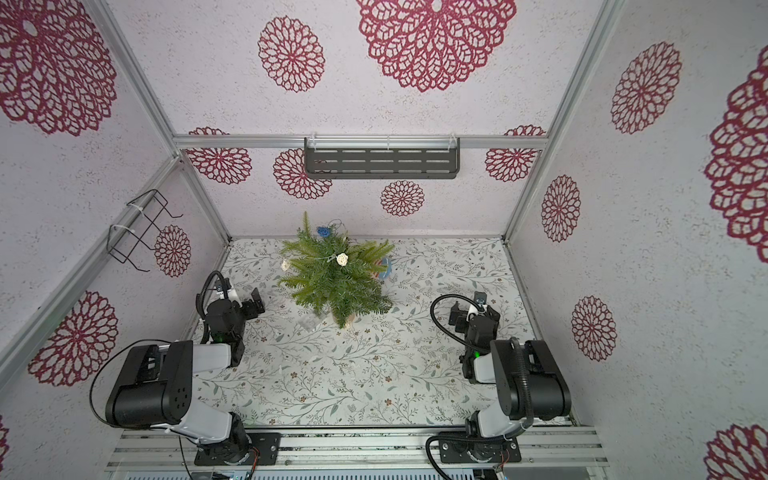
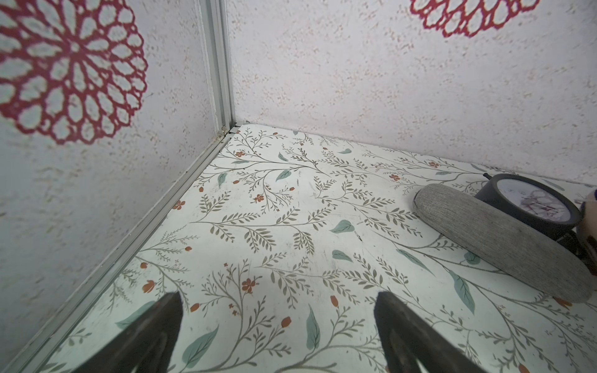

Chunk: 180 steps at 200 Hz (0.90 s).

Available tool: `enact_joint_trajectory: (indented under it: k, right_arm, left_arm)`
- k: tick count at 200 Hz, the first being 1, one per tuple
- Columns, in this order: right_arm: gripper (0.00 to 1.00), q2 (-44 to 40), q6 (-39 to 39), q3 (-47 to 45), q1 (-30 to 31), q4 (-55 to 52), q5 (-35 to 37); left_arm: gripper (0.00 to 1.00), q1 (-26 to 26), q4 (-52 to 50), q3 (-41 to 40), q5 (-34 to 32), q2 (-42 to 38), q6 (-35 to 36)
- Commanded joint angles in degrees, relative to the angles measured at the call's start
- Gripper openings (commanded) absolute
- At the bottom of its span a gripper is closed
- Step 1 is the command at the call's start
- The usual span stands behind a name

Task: Remove string lights from the small christmas tree
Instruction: Pick up the light string from the Christmas tree.

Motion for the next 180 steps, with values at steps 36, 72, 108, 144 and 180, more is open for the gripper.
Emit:
enact_joint_trajectory:
  k: [36,72,108,144,180]
  right_arm:
    - [0.99,-0.6,-0.5,1.1,-0.3,1.5,-0.6]
    - [0.99,-0.5,-0.5,1.0,-0.2,1.6,-0.6]
    - [0.99,-0.5,-0.5,1.0,-0.2,1.5,-0.6]
    - [0.99,-0.5,-0.4,1.1,-0.2,1.4,-0.7]
    - [0.99,-0.5,-0.4,1.2,-0.2,1.3,-0.7]
  left_arm:
    - [0.97,-0.1,0.9,-0.1,0.3,0.0,1.2]
    - [0.97,-0.1,0.9,-0.1,0.3,0.0,1.2]
    - [0.97,-0.1,0.9,-0.1,0.4,0.0,1.2]
    - [0.97,0.3,0.2,0.3,0.7,0.0,0.7]
    - [0.97,0.9,0.2,0.2,1.6,-0.1,0.2]
